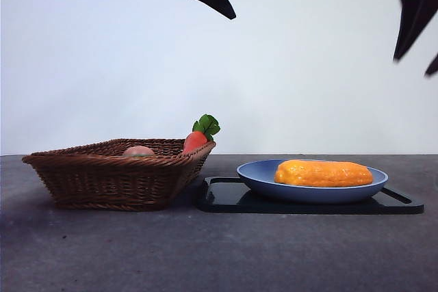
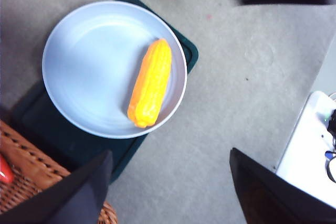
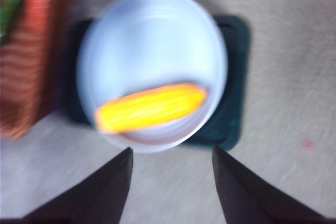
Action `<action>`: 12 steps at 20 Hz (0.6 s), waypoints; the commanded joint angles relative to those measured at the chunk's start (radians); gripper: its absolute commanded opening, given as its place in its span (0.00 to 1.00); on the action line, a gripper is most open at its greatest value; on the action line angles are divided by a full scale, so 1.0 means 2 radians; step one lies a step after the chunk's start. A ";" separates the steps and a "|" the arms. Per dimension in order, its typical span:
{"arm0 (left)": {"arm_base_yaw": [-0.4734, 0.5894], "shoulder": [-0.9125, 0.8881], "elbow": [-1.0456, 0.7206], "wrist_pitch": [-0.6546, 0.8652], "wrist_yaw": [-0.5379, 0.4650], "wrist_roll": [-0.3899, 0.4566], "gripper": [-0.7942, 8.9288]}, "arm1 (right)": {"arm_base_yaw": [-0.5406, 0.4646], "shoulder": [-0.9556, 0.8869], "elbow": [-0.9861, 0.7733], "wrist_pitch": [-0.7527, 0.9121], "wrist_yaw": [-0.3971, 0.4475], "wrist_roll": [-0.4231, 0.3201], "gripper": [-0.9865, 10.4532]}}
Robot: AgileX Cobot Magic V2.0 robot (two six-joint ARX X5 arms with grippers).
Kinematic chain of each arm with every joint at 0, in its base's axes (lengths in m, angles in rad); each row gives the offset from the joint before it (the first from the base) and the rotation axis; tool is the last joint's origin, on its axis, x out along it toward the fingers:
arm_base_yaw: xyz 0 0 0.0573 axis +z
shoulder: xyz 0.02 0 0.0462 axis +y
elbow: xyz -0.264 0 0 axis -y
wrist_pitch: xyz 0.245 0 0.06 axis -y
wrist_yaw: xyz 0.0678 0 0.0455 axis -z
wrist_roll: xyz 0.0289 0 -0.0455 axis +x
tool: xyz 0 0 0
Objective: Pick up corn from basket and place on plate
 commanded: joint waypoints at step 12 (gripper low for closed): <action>-0.001 0.003 0.015 -0.027 0.001 0.001 0.09 | 0.077 -0.248 0.008 -0.137 -0.025 -0.074 0.09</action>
